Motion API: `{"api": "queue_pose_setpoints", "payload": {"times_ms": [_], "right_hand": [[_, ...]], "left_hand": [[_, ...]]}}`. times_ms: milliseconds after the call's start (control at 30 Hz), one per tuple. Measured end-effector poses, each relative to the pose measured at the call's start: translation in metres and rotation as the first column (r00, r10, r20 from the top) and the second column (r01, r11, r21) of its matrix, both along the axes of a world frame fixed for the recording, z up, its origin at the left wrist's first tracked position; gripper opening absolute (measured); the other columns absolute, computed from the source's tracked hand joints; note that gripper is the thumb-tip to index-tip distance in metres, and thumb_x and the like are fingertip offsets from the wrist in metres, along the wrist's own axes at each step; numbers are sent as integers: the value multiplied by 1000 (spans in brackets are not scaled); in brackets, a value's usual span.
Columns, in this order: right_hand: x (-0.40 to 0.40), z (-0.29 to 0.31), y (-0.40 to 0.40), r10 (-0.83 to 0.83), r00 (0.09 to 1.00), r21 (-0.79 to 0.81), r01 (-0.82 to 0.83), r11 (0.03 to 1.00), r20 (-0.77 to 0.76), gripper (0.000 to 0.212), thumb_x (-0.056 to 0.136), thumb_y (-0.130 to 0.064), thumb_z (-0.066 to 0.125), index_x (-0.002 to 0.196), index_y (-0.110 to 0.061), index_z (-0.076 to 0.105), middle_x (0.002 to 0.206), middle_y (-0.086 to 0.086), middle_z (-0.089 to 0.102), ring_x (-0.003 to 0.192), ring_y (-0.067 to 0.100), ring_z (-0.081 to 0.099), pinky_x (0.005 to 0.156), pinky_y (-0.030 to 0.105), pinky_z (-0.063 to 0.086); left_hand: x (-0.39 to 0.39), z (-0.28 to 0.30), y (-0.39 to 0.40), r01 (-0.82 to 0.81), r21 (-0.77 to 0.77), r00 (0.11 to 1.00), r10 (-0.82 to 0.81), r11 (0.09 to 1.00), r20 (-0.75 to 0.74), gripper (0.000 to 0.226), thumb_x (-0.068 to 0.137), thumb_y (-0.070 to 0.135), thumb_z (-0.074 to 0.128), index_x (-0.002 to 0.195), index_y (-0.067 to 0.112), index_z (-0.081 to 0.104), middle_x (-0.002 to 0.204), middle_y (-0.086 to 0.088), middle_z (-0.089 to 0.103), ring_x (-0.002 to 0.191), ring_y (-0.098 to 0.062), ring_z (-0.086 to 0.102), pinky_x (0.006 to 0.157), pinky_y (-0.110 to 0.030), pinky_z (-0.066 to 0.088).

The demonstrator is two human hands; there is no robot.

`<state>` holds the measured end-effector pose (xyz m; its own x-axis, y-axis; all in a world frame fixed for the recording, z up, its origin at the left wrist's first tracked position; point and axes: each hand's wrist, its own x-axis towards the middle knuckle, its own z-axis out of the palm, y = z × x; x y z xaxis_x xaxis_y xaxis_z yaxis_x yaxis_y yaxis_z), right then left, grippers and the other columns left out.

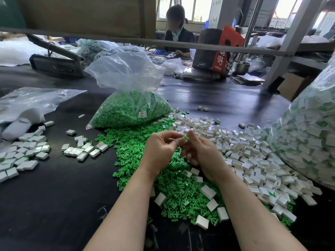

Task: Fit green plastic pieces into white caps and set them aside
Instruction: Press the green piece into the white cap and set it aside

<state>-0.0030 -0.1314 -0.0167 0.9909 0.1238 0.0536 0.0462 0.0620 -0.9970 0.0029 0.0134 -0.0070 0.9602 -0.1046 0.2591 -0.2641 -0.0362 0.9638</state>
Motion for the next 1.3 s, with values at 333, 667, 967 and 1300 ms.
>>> {"api": "queue_pose_setpoints", "payload": {"times_ms": [333,667,967,1300], "right_hand": [[1,-3,-2,-196,940,-97,231,968,280,10,95,-7,61,92,0,68,64,-5,65,55,4,56,53,16,46],[-3,3,0,-136,988,-16,137,990,74,39,94,-38,55,97,1,55,62,5,60,48,13,49,42,23,37],[-2,-3,6,-78,997,-25,78,997,12,27,106,-21,36,96,-10,57,73,4,54,60,14,48,53,26,39],[0,-3,0,72,996,163,-62,985,-51,58,94,-61,37,94,-7,58,67,3,56,58,12,46,51,23,34]], "left_hand": [[4,-2,1,23,232,999,-28,972,17,16,91,9,67,81,22,68,73,-6,70,66,-14,62,67,-38,56],[4,-7,0,-118,401,968,16,909,250,18,92,14,66,107,10,74,93,3,71,86,-11,67,85,-24,53],[3,-8,-6,-155,405,943,13,901,332,19,89,4,67,106,4,75,91,2,68,85,-13,66,84,-17,51],[2,-5,-9,-42,141,990,22,989,142,14,90,6,67,99,13,76,81,8,61,74,0,61,77,-14,49]]}}
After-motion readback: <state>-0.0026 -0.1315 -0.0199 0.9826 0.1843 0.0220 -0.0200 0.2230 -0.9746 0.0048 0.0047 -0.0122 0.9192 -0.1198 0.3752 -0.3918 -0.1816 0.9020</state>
